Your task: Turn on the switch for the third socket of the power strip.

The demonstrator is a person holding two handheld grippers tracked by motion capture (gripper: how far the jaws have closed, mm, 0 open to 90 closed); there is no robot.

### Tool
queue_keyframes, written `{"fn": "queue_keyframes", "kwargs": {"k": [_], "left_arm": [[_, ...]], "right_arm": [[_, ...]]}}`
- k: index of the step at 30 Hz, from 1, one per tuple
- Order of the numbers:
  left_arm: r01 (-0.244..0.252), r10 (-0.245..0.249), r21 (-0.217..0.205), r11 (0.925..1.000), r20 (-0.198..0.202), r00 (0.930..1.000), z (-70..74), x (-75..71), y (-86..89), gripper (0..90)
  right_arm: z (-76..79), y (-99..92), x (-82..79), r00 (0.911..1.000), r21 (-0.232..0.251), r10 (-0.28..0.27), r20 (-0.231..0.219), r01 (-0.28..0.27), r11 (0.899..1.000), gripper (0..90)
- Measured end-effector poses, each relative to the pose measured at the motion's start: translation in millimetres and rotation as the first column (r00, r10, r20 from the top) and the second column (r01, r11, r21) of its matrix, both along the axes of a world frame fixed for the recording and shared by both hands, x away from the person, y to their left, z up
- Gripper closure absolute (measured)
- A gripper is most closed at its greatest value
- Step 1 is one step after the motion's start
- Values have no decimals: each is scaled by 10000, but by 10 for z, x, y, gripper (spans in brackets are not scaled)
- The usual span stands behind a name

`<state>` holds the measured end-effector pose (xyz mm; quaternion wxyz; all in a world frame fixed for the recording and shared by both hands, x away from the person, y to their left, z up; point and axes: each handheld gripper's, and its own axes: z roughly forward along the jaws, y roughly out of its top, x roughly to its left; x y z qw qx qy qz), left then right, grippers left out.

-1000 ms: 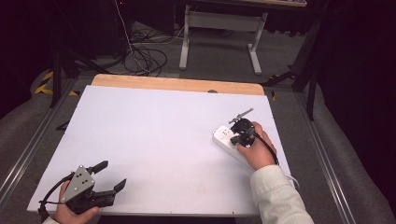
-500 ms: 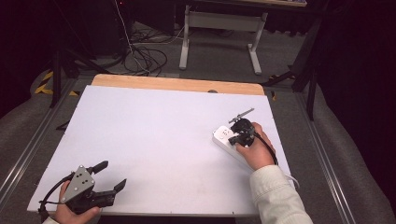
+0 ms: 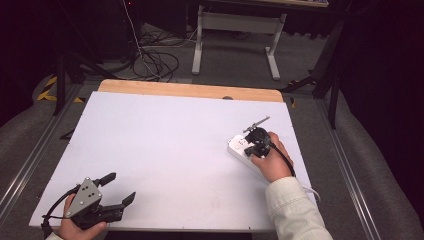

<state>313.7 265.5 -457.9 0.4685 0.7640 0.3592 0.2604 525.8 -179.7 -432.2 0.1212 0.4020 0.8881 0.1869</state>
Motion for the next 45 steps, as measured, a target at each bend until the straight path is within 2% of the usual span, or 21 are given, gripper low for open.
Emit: {"fn": "queue_keyframes", "kwargs": {"k": [5, 8, 9, 11, 12, 15, 17, 31, 38, 40, 42, 43, 44, 45], "left_arm": [[-32, 32, -32, 10000, 3, 10000, -1, -3, -3, 172], [-32, 32, -26, 10000, -8, 10000, 0, -1, -2, 172], [-29, 29, -28, 10000, -17, 10000, 0, 1, -2, 172], [-13, 13, -38, 10000, -36, 10000, 1, 6, 1, 172], [-43, 42, -55, 10000, -35, 10000, 0, 8, 3, 172], [-79, 78, -87, 9999, -77, 9999, -6, 15, 5, 172], [-72, 72, -88, 9999, -62, 10000, -1, 7, 5, 172], [-78, 78, -110, 9999, -47, 10000, -1, 4, 4, 172], [-96, 96, -95, 9999, -38, 9999, 0, 3, 5, 172], [-105, 105, -99, 9999, -45, 9999, 0, 4, 7, 172], [-103, 103, -106, 9999, -40, 9999, 2, 4, 9, 172], [-103, 102, -110, 9999, -39, 9999, 2, 3, 9, 172], [-104, 103, -111, 9999, -40, 9999, 2, 2, 9, 172], [-115, 114, -149, 9998, -58, 9999, 2, 0, 8, 172]], "right_arm": [[-8, -5, 0, 10000, 52, -41, -66, 41, 10000, 900], [-5, 1, -10, 10000, -31, 25, 72, -24, 10000, 900], [31, 9, -48, 9991, 114, 163, 390, -167, 9998, 900], [44, 4, -62, 9987, 272, 209, 467, -222, 9994, 900], [126, -19, -120, 9944, 770, 176, 1042, -257, 9967, 900], [205, -38, -154, 9917, 1201, 90, 1283, -246, 9925, 900], [277, -40, -182, 9894, 1239, 147, 1447, -328, 9918, 900], [399, -81, -243, 9847, 1602, 79, 1743, -363, 9864, 900], [462, -89, -300, 9785, 1757, 116, 2058, -486, 9832, 900], [483, -105, -320, 9752, 1917, 76, 2214, -511, 9801, 799], [520, -128, -357, 9690, 2298, 122, 2467, -708, 9707, 756], [561, -142, -396, 9602, 2424, 137, 2789, -842, 9665, 692], [561, -142, -396, 9602, 2424, 137, 2789, -842, 9665, 692], [582, -144, -423, 9545, 2479, 91, 2981, -866, 9649, 652]]}}
